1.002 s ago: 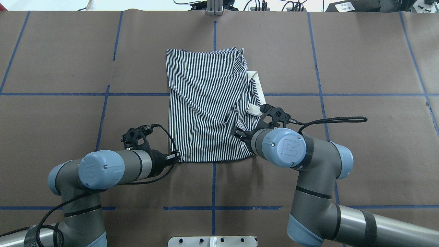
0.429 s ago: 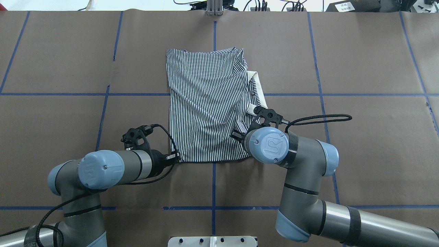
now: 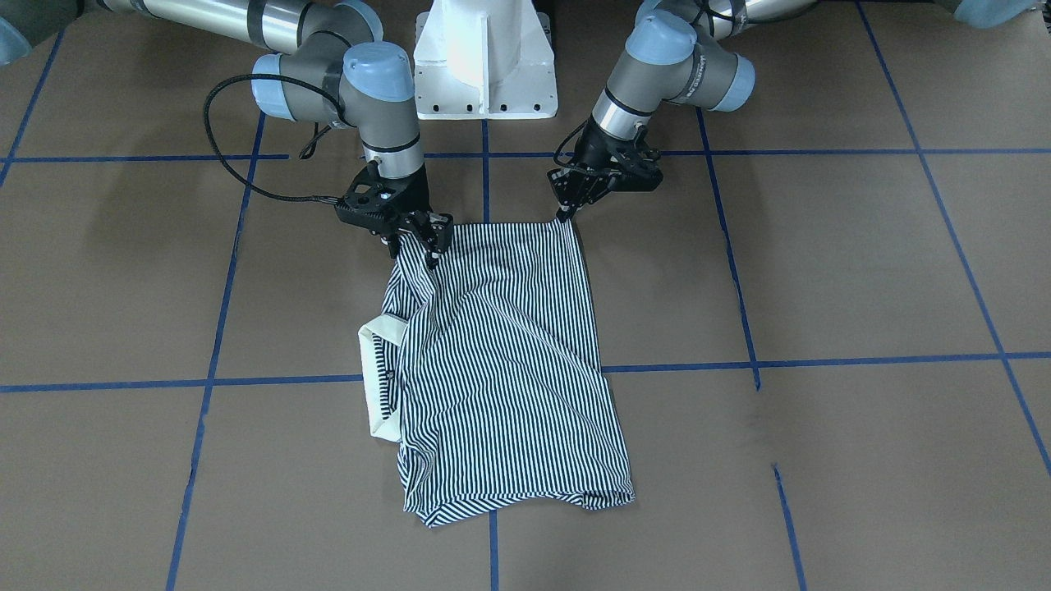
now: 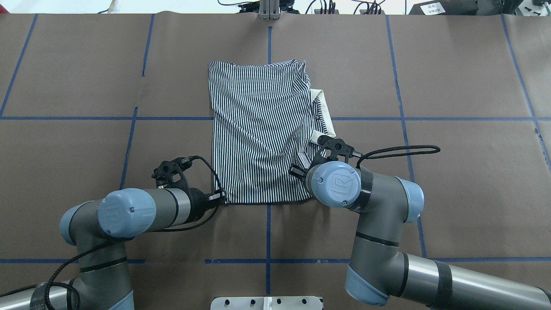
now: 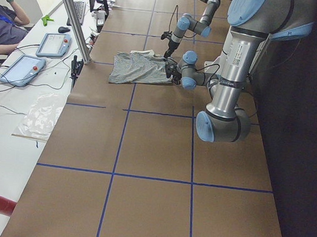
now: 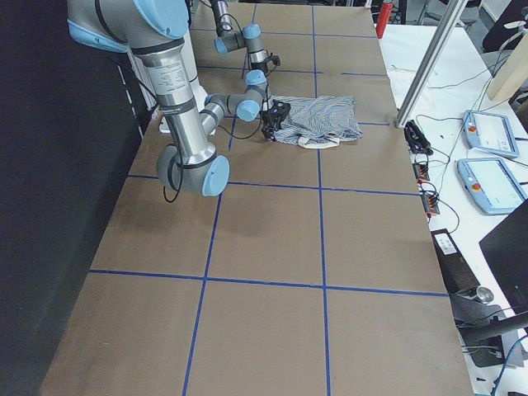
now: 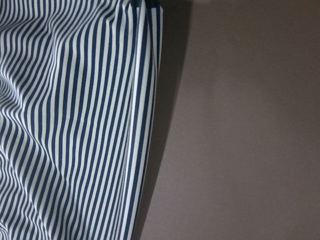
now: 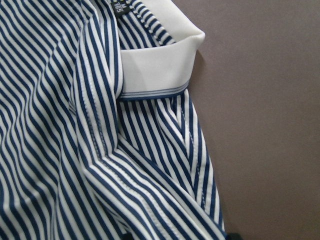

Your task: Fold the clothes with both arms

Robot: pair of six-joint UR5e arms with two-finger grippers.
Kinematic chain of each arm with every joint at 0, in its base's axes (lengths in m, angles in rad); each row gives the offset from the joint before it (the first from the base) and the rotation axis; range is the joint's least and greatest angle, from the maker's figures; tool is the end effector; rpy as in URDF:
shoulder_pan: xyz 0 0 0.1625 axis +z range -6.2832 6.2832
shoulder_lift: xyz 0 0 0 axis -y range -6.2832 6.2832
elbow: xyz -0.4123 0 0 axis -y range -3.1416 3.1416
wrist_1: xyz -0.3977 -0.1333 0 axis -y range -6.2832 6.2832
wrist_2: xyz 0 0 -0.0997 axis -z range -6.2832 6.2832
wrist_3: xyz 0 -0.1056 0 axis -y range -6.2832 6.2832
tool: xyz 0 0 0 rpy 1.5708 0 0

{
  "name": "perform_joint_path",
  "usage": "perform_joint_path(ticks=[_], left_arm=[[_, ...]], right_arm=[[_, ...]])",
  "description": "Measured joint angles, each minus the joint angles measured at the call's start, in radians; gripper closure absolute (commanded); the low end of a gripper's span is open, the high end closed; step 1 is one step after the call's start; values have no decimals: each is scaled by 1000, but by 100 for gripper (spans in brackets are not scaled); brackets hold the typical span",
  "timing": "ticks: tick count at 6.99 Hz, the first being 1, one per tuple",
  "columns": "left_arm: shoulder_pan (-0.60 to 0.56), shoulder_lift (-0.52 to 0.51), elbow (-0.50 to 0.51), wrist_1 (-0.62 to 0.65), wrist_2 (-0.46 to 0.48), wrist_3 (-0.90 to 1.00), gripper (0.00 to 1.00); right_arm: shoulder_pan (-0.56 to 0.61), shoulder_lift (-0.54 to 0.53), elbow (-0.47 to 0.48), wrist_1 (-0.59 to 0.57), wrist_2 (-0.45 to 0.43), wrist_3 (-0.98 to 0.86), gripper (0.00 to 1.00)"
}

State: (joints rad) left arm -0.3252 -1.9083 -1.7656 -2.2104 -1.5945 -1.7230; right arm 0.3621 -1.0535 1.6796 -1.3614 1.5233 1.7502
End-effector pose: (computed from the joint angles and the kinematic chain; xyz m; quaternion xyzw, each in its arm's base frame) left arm 0.5412 -0.3205 0.2988 0.0379 0.5517 -0.1906 0.8111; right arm -0.5787 -0.3671 0.2846 0.0586 -0.4019 0.2537 0.8779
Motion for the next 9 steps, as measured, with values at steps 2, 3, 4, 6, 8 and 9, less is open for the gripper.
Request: perform_joint_path(ticks=[2,3,4,6,8,9], left_arm=[[0,1,-1,-1,1,0,100],[0,0,-1,-2,1,0,100],[0,0,-1,-2,2,-1,100],[2,-2,-2,-1,0,0,100],[-1,3,-60,19,-33,20,100],[-5,9,-155,92,-59,30,100]], right_arm=[[-2,1,5,0,0,4,100],[0,0,7,0,0,5,100],[0,0,9,0,0,5,100],[1,-1,18,1,0,4,100],[7,-12,96,-35,13,0,100],[10,-21,183,-99,26,-1,100]])
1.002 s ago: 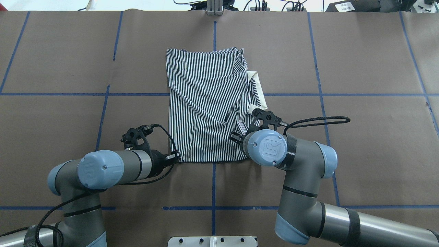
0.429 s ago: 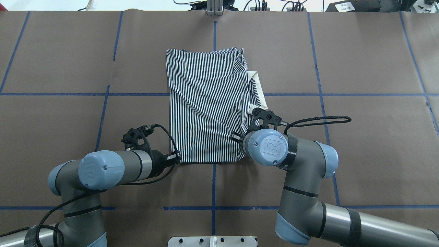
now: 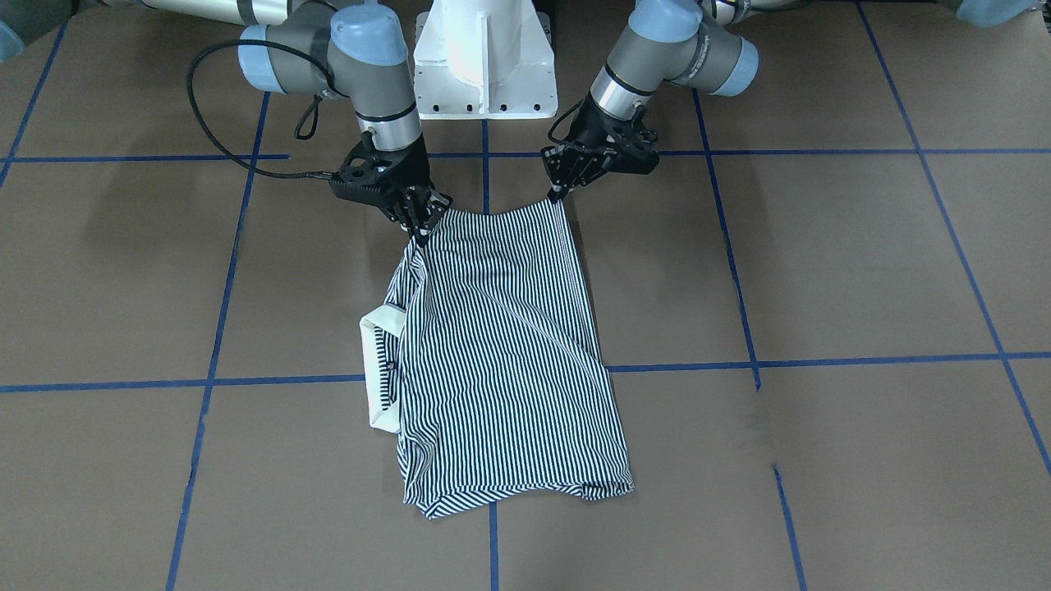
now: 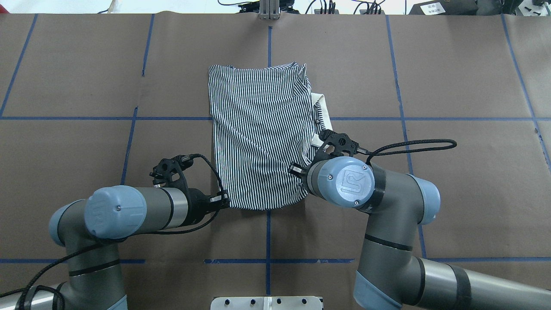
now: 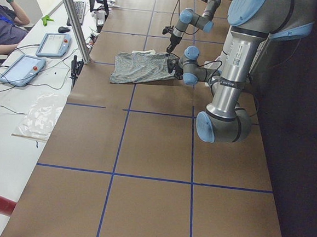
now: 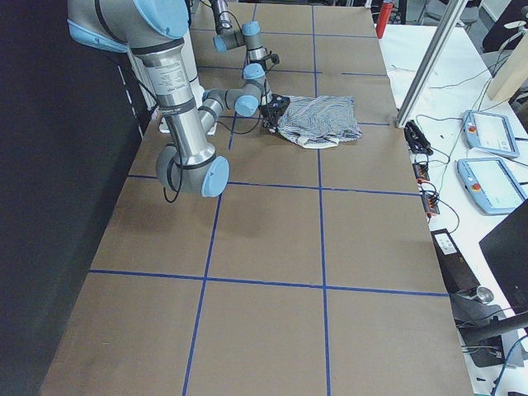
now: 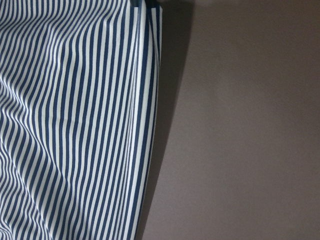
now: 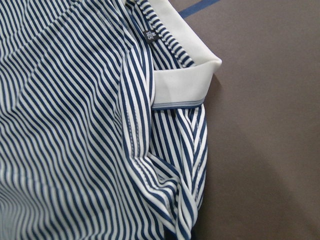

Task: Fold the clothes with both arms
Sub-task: 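Lift the near edge with both grippers and fold it away from the robot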

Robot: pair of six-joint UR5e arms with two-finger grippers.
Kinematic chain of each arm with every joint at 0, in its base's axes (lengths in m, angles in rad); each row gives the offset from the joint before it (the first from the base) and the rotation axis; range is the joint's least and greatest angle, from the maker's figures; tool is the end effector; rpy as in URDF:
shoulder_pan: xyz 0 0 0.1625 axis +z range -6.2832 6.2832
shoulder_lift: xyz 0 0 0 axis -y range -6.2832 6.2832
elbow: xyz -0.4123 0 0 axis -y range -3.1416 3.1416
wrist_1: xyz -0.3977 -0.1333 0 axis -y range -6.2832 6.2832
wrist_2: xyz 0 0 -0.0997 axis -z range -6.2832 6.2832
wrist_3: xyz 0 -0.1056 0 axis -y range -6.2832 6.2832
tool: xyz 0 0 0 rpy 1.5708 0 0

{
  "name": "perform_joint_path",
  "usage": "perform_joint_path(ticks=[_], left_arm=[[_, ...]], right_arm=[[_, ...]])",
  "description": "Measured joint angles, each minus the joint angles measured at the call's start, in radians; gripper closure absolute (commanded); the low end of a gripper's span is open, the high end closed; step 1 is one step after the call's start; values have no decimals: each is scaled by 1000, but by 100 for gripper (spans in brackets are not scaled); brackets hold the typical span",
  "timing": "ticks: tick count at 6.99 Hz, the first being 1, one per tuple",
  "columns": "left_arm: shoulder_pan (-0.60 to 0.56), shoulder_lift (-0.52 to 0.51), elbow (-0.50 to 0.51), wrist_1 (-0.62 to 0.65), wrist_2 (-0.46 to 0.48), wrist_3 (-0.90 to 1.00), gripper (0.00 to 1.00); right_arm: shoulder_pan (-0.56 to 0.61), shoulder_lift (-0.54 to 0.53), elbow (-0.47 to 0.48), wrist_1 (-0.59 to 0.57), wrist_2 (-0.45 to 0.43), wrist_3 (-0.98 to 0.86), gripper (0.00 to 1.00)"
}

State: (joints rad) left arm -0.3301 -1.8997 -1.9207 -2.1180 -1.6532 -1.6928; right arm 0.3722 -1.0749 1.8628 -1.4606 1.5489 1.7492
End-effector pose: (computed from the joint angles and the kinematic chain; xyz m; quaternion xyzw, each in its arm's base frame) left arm 0.5040 -0.3044 0.2447 0.0262 0.5752 -0.1601 0.8017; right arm -0.5295 -0.3523 0.2310 0.0518 -0.4311 0.2494 0.8656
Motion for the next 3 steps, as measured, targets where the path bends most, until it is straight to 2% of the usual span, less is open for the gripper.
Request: perform_joint_path(ticks=[2,3], left_arm=[[3,-8,-275,302,-65,6,100],[4,-17,-368,418,-83,14,100]], right_arm=[[-2,-17,211,-172,25,4,100],[-9,-15,272,-240,37,5,100]])
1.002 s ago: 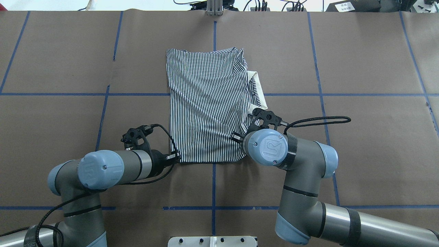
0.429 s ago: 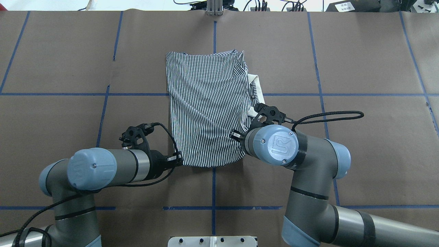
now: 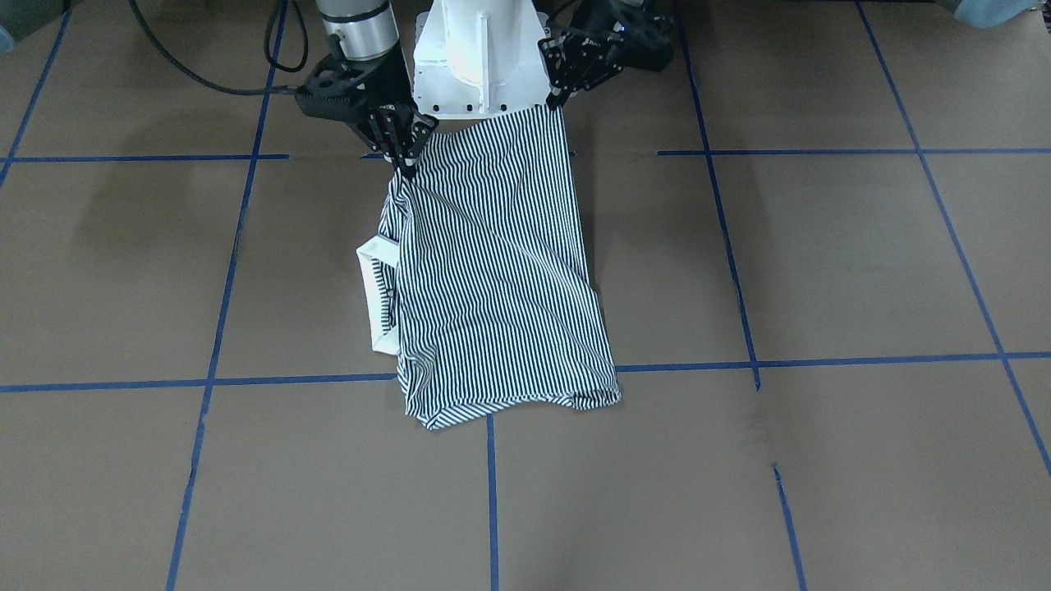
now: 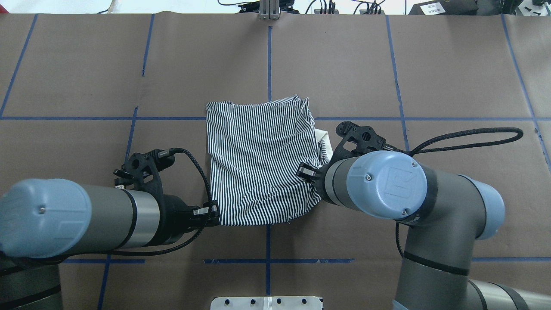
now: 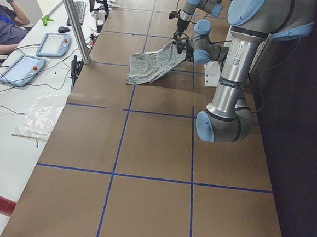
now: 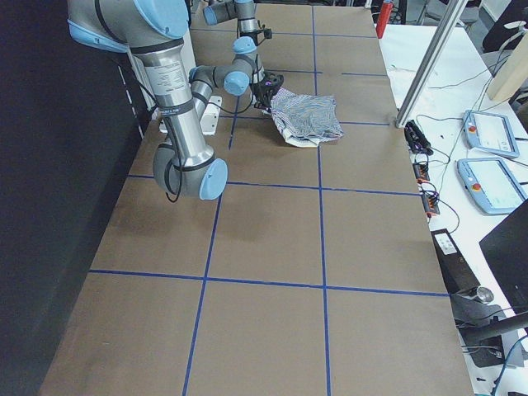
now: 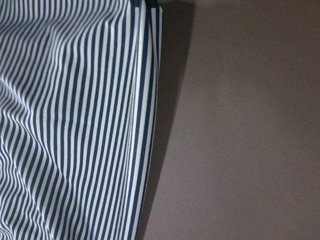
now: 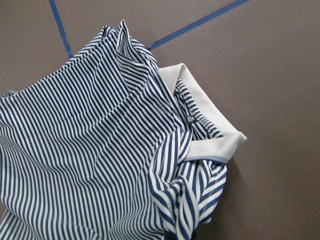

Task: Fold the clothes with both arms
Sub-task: 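Lift the near edge with both grippers and fold it away from the robot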

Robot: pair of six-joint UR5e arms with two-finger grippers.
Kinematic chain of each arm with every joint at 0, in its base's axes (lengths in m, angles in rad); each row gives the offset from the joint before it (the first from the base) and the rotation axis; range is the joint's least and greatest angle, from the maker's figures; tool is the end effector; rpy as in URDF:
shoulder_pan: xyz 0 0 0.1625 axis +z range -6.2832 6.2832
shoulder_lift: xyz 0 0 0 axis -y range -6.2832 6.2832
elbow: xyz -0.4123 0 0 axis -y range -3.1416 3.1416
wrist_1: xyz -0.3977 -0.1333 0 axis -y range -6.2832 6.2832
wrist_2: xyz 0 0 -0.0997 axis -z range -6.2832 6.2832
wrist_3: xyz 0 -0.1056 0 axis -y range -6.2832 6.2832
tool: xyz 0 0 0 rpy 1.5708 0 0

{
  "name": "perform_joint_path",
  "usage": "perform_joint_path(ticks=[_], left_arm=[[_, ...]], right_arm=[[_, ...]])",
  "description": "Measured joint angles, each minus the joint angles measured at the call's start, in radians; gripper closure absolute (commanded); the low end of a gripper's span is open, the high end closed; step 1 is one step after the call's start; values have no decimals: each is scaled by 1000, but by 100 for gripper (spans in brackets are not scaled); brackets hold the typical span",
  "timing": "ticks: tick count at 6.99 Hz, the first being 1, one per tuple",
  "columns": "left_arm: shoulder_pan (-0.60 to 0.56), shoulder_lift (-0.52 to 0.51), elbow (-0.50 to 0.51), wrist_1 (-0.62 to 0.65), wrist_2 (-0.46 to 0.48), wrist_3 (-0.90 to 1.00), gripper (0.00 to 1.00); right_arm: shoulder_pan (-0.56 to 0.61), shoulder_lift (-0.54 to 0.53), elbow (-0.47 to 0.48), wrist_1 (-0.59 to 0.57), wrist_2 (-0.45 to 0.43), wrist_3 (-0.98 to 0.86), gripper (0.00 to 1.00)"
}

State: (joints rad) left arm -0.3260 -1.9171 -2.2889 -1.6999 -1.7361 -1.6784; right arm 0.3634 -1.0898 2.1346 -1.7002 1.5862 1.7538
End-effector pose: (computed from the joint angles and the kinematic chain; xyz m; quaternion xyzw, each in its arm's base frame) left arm 0.4047 -0.2592 0.1482 -0.0068 0.5641 -0.1320 0.8150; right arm -0.4532 -0.3132 0.1694 0.0329 -0.4407 0.2388 0.8647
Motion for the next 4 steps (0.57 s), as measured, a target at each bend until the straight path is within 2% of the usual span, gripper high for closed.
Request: perform_joint_path(ticks=[1,2,4], left_arm=[[-5,-17,-19,55,-4,33,100],[-34,-36,14,75,-5,90,100],[-137,-93,151,80,-9,212,100]], right_arm=[[-9,9,-3,-23,2,-3,100],[1,37,-51,-16,-1,-12,100],[73,132,-211,37,0,-39,100]])
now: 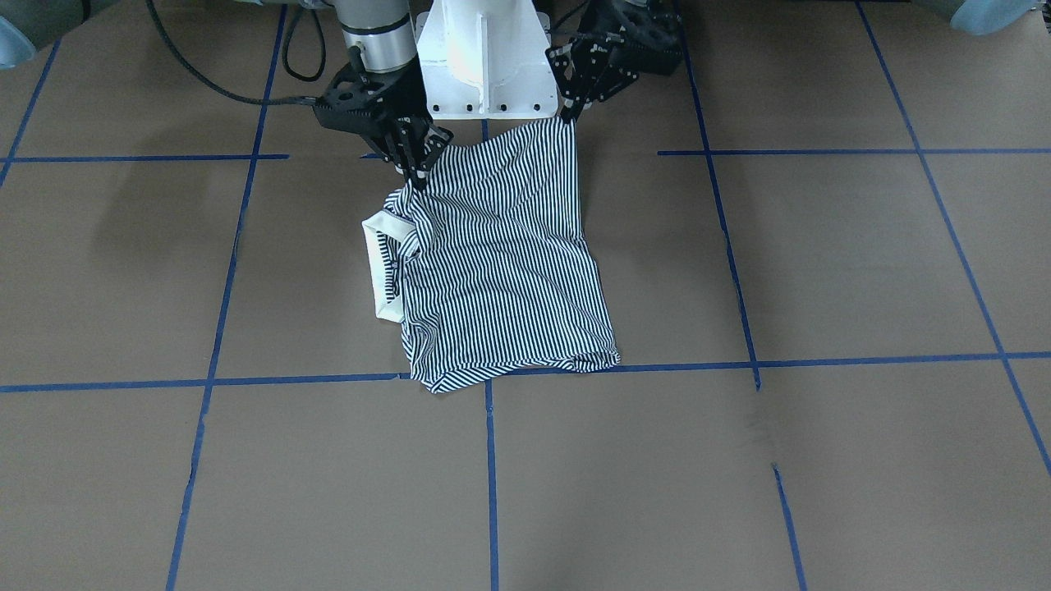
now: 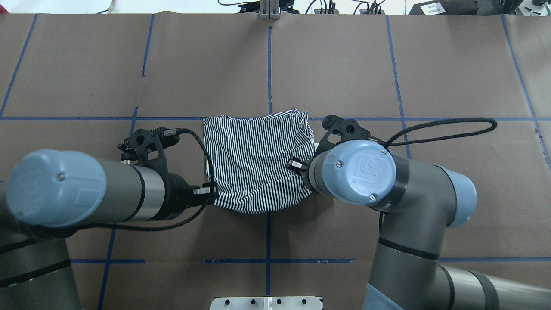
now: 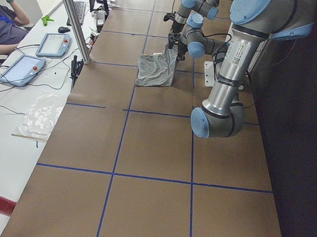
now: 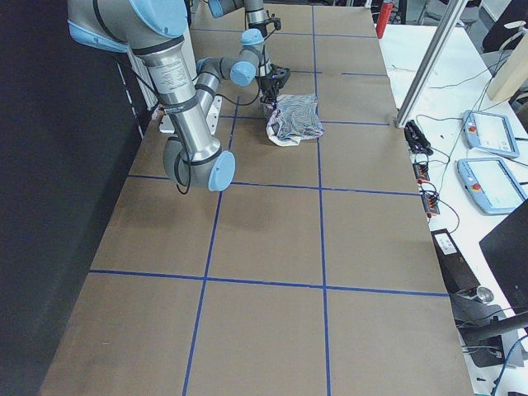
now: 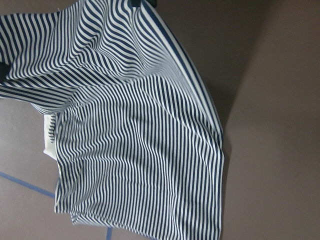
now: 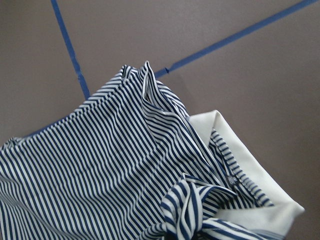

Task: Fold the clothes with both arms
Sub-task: 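Lift the near edge with both grippers and fold it away from the robot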

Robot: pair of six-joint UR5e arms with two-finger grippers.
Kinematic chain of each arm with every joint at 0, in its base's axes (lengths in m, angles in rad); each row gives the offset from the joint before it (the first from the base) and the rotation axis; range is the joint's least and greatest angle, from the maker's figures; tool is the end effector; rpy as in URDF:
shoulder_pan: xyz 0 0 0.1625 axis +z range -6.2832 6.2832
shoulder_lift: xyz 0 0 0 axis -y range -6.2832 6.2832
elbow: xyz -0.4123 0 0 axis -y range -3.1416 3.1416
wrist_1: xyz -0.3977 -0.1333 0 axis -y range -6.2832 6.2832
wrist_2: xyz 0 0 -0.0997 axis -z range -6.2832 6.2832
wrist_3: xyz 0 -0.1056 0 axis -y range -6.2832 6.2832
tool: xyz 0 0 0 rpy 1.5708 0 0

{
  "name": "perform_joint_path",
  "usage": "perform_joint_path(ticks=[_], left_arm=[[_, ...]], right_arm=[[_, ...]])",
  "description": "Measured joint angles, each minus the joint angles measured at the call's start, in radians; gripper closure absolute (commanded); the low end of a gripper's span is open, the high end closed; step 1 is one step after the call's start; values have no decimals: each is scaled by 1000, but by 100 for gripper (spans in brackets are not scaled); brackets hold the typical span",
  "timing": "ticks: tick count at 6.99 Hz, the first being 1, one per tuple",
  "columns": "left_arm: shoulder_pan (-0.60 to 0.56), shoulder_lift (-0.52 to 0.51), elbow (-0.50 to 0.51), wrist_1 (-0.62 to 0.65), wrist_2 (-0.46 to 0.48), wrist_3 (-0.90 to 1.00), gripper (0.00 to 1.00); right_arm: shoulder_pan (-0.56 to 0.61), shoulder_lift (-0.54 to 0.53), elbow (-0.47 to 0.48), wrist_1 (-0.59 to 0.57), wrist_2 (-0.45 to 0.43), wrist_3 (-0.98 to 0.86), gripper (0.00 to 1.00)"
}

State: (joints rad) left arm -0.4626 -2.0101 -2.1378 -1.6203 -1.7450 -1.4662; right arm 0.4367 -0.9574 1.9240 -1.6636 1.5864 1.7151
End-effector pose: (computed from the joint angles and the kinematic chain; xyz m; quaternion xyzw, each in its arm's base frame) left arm 0.4209 -0.3384 0.1641 0.0683 0.5028 -0.1101 0.8546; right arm -0.4955 -0.3766 0.1637 0.0546 -0.4196 0.2564 0.8690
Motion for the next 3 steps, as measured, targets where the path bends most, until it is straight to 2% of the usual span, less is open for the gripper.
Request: perform_joint_path(ticks=[3], left_arm=[[-135,-94,196,-18,-2,116,100]], right_arm=[[93,125,-317,175,8,-28,100]])
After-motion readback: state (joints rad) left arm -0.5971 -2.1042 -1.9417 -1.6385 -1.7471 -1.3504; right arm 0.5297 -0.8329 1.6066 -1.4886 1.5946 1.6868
